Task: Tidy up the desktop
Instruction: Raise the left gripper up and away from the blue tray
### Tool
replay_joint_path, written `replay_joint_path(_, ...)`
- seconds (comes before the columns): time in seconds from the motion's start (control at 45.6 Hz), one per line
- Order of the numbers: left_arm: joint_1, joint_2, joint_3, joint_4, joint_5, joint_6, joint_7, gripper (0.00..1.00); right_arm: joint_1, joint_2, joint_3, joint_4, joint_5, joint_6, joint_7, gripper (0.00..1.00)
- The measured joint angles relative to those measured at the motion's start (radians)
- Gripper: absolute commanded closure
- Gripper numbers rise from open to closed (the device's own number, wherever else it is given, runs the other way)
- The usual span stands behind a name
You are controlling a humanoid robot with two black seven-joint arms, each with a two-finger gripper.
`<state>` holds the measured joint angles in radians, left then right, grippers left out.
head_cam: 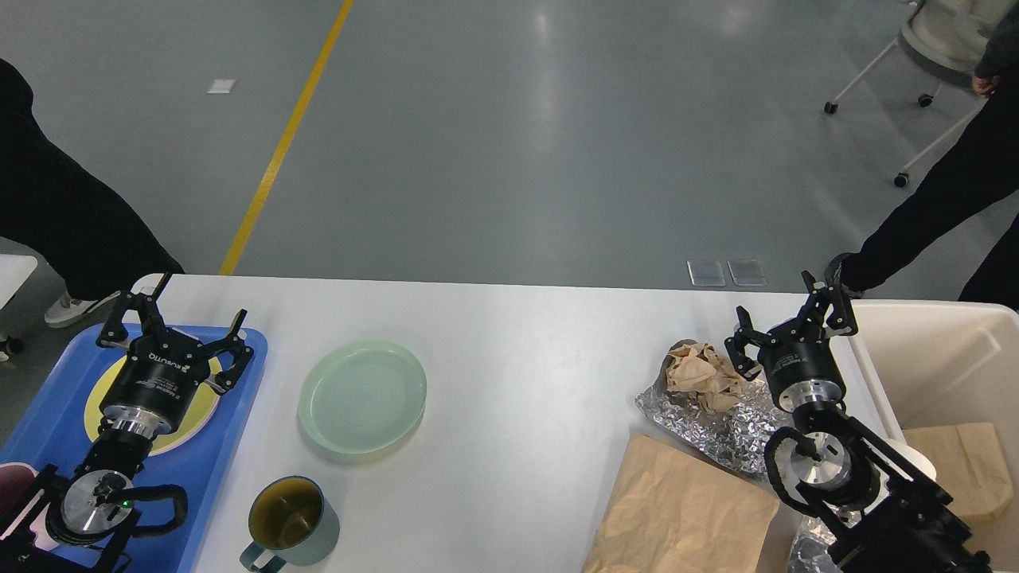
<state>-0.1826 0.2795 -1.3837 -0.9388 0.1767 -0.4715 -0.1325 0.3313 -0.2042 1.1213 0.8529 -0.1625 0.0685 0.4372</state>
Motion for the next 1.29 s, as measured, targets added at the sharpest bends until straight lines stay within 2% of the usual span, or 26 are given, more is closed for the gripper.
replay_joint_path(0.197,0.0,-0.005,-0.004,0.0,-0.001,-0.002,-0.007,0.03,0.0,0.0,0.0,0.0,0.001,0.0,0.0,0.0)
replay_joint_path(0.438,0.0,0.01,0.002,-0.002,0.001,-0.001,0.003,0.03,0.0,0.0,0.0,0.0,0.001,0.0,0.0,0.0)
replay_joint_path(0.657,-0.021,0.185,0.114,-0.001,0.004,-0.009,0.005,0.03,0.0,0.0,0.0,0.0,0.0,0.0,0.0,0.0)
replay_joint_path(0.811,-0.1,0.299,0.238,0.001,0.001,-0.011,0.005,0.03,0.0,0.0,0.0,0.0,0.0,0.0,0.0,0.0)
replay_joint_path(0.877,-0.16,0.375,0.348,0.001,0.001,-0.016,0.005,0.03,0.0,0.0,0.0,0.0,0.0,0.0,0.0,0.0)
replay_joint_path(0.986,-0.332,0.52,0.637,0.0,0.001,-0.032,0.005,0.03,0.0,0.0,0.0,0.0,0.0,0.0,0.0,0.0)
replay_joint_path(1.14,-0.713,0.64,1.127,0.003,0.003,-0.041,0.0,0.03,0.0,-0.001,0.0,0.0,0.0,0.0,0.0,0.0)
replay_joint_path(1.293,-1.128,0.637,1.614,-0.001,0.003,-0.049,0.005,0.03,0.0,-0.001,0.0,0.0,0.0,0.0,0.0,0.0)
